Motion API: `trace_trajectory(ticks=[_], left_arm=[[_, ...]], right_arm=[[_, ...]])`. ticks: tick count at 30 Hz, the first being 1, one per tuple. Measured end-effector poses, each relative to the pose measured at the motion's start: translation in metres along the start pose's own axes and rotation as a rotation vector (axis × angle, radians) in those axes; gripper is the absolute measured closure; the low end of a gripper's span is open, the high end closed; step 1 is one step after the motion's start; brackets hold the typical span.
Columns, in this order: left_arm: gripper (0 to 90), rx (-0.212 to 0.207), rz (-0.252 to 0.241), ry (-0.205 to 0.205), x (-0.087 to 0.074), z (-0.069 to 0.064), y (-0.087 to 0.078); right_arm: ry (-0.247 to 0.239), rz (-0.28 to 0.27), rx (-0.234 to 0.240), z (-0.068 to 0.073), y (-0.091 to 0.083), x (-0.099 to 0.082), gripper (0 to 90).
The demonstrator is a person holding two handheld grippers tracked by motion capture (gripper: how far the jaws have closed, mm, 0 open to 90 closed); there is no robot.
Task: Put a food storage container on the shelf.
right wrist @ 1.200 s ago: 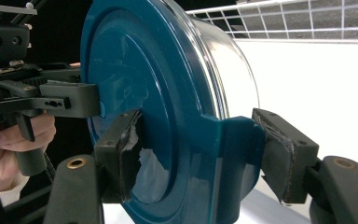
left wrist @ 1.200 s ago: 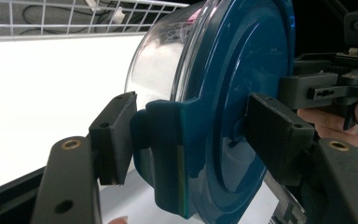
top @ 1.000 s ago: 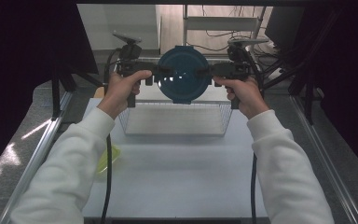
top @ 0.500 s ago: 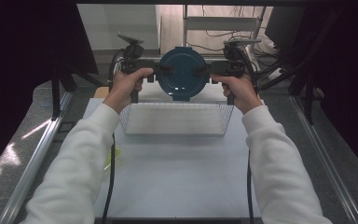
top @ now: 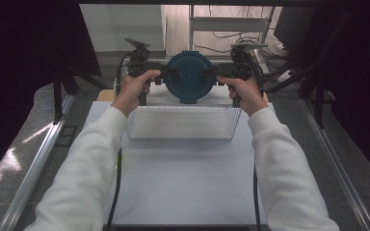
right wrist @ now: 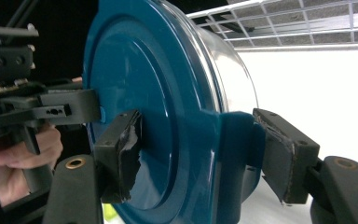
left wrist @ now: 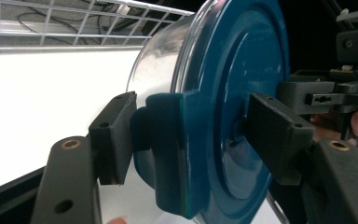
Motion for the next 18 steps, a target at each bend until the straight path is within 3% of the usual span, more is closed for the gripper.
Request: trace_trajectory(ticks=[4,7,10,11,18], left_arm=[[35.5,0.003,-0.005,-0.033,0.003,0.004,0.004],[35.3,-0.012,-0.01,-0.089,0.006,0.012,0.009],[35.1,-0.012,-0.009,-0.103,0.005,0.015,0.011],[35.1,-0.011,-0.014,-0.129,0.006,0.018,0.013],[34.8,-0.018,-0.016,-0.189,0.005,0.026,0.019]], right_arm=[[0.056,-0.01,0.016,-0.007,0.005,0.005,34.3],[0.081,-0.014,0.012,-0.01,0.009,0.007,33.5],[0.132,-0.008,0.016,-0.014,0.012,0.006,32.8],[0.149,-0.018,0.02,-0.016,0.014,0.006,32.7],[0.195,-0.025,0.019,-0.022,0.02,0.005,31.7]])
Point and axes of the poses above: each handheld gripper's, and its own axes: y roughly forward along the jaws, x roughly out of its top, z roughly to its left, the point moved 9 cm from there along y, roughly forward along the jaws, and after that the axes turned 7 degrees about x, right-handed, at the moved point
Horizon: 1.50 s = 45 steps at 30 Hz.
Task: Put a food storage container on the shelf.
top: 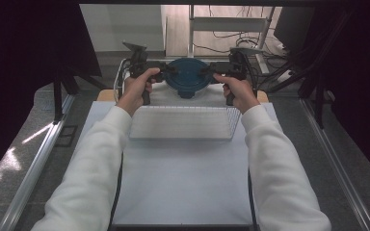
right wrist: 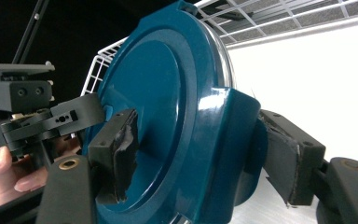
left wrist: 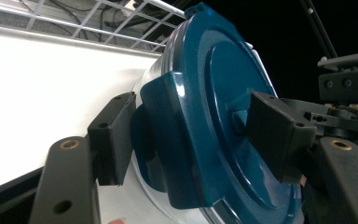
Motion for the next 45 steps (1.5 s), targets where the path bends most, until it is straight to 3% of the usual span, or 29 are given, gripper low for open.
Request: trace_trajectory(ticks=[8,11,14,21,26,28,29,31,32,33,35,39,42,45], left_arm=[[33.6,-0.012,-0.021,-0.006,0.001,0.002,0.002],[26.7,0.039,-0.073,0.03,0.001,0.002,0.001],[20.2,0.056,-0.09,0.061,0.0,0.0,-0.001],[16.0,0.08,-0.175,0.159,-0.006,-0.012,-0.028],[16.2,0.055,-0.162,0.195,-0.018,-0.019,-0.039],[16.3,0.048,-0.14,0.232,-0.027,-0.022,-0.044],[16.6,0.048,-0.14,0.232,-0.027,-0.022,-0.044],[16.9,0.051,-0.122,0.276,-0.034,-0.025,-0.048],[17.0,0.051,-0.122,0.276,-0.034,-0.025,-0.048],[17.6,0.056,-0.122,0.307,-0.038,-0.028,-0.051],[17.8,0.06,-0.119,0.327,-0.042,-0.03,-0.054],[18.5,0.072,-0.123,0.353,-0.052,-0.031,-0.061],[18.7,0.069,-0.128,0.351,-0.059,-0.031,-0.064],[18.8,0.066,-0.117,0.357,-0.077,-0.032,-0.07]], right_arm=[[-0.001,-0.044,-0.007,-0.001,0.003,0.0,28.7],[0.007,-0.071,0.016,0.004,0.003,-0.001,16.8],[-0.049,-0.136,-0.011,0.01,-0.003,0.0,8.6],[-0.119,-0.181,-0.013,0.023,-0.022,-0.011,5.5],[-0.213,-0.16,-0.029,0.027,-0.034,-0.02,7.2],[-0.24,-0.147,-0.035,0.027,-0.036,-0.024,8.6],[-0.24,-0.147,-0.035,0.027,-0.036,-0.024,8.6],[-0.289,-0.125,-0.052,0.026,-0.038,-0.029,11.2],[-0.289,-0.125,-0.052,0.026,-0.038,-0.029,11.2],[-0.319,-0.113,-0.066,0.025,-0.041,-0.033,12.5],[-0.342,-0.104,-0.07,0.024,-0.044,-0.037,14.2],[-0.365,-0.102,-0.077,0.022,-0.05,-0.043,16.6],[-0.386,-0.104,-0.09,0.019,-0.057,-0.052,17.6],[-0.404,-0.097,-0.099,0.016,-0.063,-0.064,18.3]])
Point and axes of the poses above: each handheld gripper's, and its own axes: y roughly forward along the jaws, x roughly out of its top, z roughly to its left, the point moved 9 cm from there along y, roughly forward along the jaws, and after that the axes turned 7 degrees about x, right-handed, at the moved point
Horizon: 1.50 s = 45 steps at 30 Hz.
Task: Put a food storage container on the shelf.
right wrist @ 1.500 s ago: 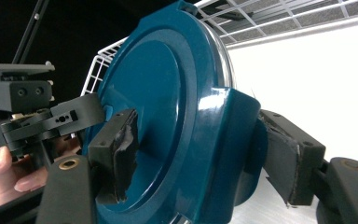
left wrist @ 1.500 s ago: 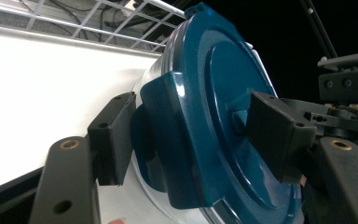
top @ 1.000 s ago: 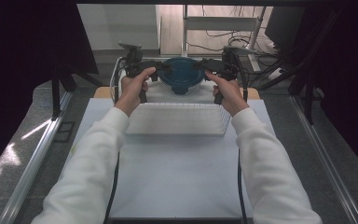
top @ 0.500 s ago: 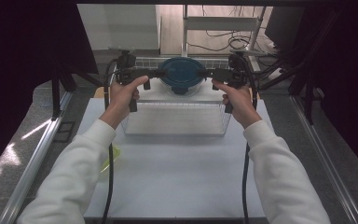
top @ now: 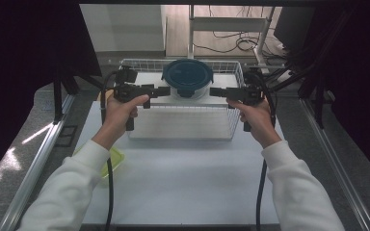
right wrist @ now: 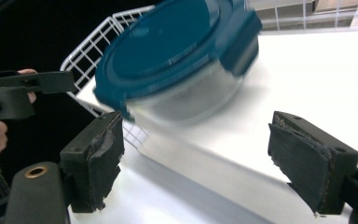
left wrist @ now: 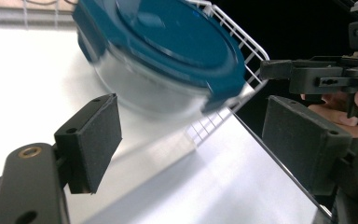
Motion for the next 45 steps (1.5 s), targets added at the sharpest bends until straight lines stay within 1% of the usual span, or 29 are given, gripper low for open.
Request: trace_trajectory(ticks=[1,3,4,5,6,7,8,9,10,11,14,16,19,21,23,25,26,27,29,30,31,33,36,37,38,40,43,45], left_arm=[[18.9,-0.006,-0.002,-0.003,-0.004,-0.003,-0.002],[19.1,-0.011,-0.003,0.022,-0.012,-0.01,-0.006],[19.3,-0.006,-0.001,0.038,-0.016,-0.014,-0.008],[19.4,-0.006,-0.001,0.038,-0.016,-0.014,-0.008],[19.4,0.0,0.004,0.064,-0.026,-0.02,-0.012],[19.5,0.0,0.004,0.064,-0.026,-0.02,-0.012],[19.7,0.021,0.008,0.089,-0.035,-0.022,-0.014],[19.7,0.021,0.008,0.089,-0.035,-0.022,-0.014],[19.7,0.024,0.017,0.11,-0.047,-0.025,-0.016],[19.8,0.019,0.02,0.111,-0.055,-0.026,-0.018],[19.9,0.023,0.017,0.121,-0.072,-0.026,-0.022],[20.1,0.02,0.016,0.11,-0.086,-0.023,-0.025],[20.8,0.031,0.024,0.104,-0.104,-0.018,-0.027],[20.9,0.04,0.037,0.118,-0.116,-0.016,-0.028],[21.1,0.056,0.053,0.137,-0.132,-0.014,-0.029],[21.5,0.057,0.068,0.143,-0.145,-0.013,-0.03],[21.6,0.054,0.078,0.136,-0.152,-0.012,-0.03],[21.7,0.054,0.078,0.136,-0.152,-0.012,-0.03],[21.8,0.044,0.102,0.133,-0.17,-0.011,-0.031],[21.9,0.047,0.118,0.13,-0.182,-0.01,-0.03],[21.9,0.049,0.125,0.131,-0.187,-0.01,-0.03],[21.9,0.067,0.151,0.149,-0.201,-0.008,-0.028],[21.9,0.076,0.178,0.165,-0.215,-0.006,-0.026],[21.9,0.076,0.178,0.165,-0.215,-0.006,-0.026],[21.9,0.082,0.19,0.169,-0.221,-0.005,-0.024],[21.9,0.087,0.206,0.159,-0.228,-0.002,-0.022],[21.9,0.096,0.212,0.161,-0.232,0.001,-0.021],[21.8,0.1,0.215,0.156,-0.235,0.002,-0.021]], right_arm=[[-0.009,0.0,-0.004,0.0,-0.003,-0.004,18.4],[-0.031,0.003,-0.016,-0.001,-0.009,-0.012,18.8],[-0.034,0.003,-0.019,-0.001,-0.012,-0.016,18.9],[-0.034,0.003,-0.019,-0.001,-0.012,-0.016,18.9],[-0.056,0.006,-0.026,-0.002,-0.019,-0.026,19.3],[-0.071,0.008,-0.034,-0.002,-0.022,-0.031,19.4],[-0.084,0.011,-0.04,-0.002,-0.024,-0.036,19.4],[-0.091,0.013,-0.043,-0.002,-0.026,-0.04,19.4],[-0.101,0.015,-0.048,-0.002,-0.03,-0.047,19.4],[-0.104,0.018,-0.05,-0.003,-0.031,-0.051,19.4],[-0.109,0.026,-0.041,-0.002,-0.038,-0.069,19.5],[-0.115,0.031,-0.034,-0.001,-0.041,-0.081,19.5],[-0.143,0.05,-0.035,0.001,-0.046,-0.099,19.4],[-0.153,0.063,-0.032,0.002,-0.048,-0.109,19.4],[-0.157,0.075,-0.027,0.004,-0.05,-0.122,19.3],[-0.167,0.09,-0.031,0.004,-0.051,-0.136,19.2],[-0.167,0.099,-0.032,0.003,-0.052,-0.141,19.1],[-0.167,0.099,-0.032,0.003,-0.052,-0.141,19.1],[-0.172,0.121,-0.046,0.0,-0.053,-0.155,19.0],[-0.168,0.136,-0.06,-0.004,-0.054,-0.169,19.0],[-0.164,0.141,-0.059,-0.005,-0.054,-0.173,19.0],[-0.157,0.152,-0.061,-0.007,-0.054,-0.183,19.0],[-0.152,0.166,-0.072,-0.012,-0.054,-0.197,19.0],[-0.148,0.169,-0.073,-0.014,-0.053,-0.201,19.0],[-0.143,0.177,-0.074,-0.017,-0.053,-0.206,19.0],[-0.136,0.187,-0.08,-0.02,-0.052,-0.213,18.9],[-0.127,0.2,-0.086,-0.025,-0.05,-0.22,18.8],[-0.121,0.198,-0.089,-0.027,-0.05,-0.222,18.9]])
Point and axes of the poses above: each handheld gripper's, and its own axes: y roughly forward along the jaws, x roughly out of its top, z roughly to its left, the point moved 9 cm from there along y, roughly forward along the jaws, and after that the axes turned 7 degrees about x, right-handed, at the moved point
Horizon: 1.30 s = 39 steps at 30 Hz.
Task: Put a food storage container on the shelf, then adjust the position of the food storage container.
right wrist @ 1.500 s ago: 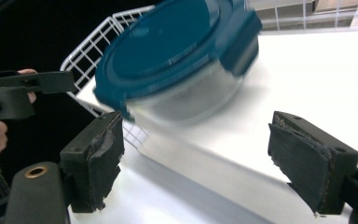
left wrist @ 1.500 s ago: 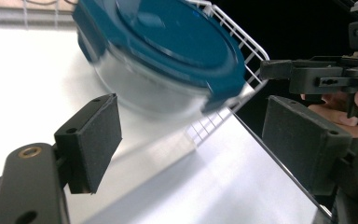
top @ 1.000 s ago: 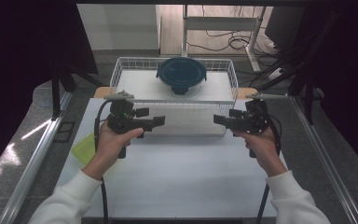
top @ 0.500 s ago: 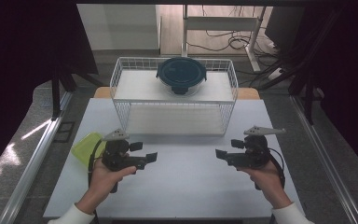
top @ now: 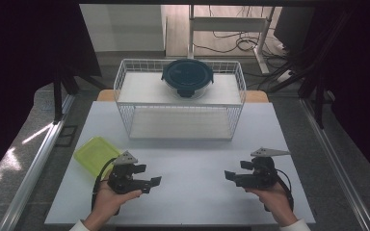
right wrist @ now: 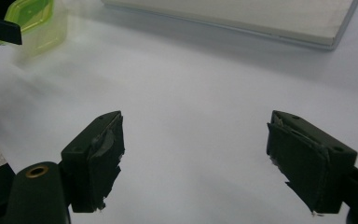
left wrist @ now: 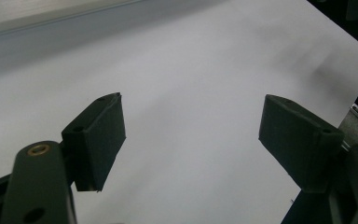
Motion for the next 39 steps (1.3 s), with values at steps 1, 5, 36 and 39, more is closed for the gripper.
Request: trace_trajectory(ticks=[1,5,36,39], left_arm=[[21.8,0.001,0.001,-0.002,-0.001,0.001,0.001],[21.9,0.005,0.009,-0.002,-0.002,0.002,0.003],[21.4,0.039,0.034,-0.005,-0.02,0.011,-0.001],[21.4,0.045,0.036,0.002,-0.022,0.01,-0.004]], right_arm=[[0.003,0.008,0.001,-0.001,0.002,-0.004,18.7],[0.001,0.013,-0.001,-0.002,0.004,-0.005,18.5],[0.002,0.044,-0.01,-0.006,0.012,-0.015,18.5],[-0.004,0.047,-0.01,-0.005,0.013,-0.016,18.5]])
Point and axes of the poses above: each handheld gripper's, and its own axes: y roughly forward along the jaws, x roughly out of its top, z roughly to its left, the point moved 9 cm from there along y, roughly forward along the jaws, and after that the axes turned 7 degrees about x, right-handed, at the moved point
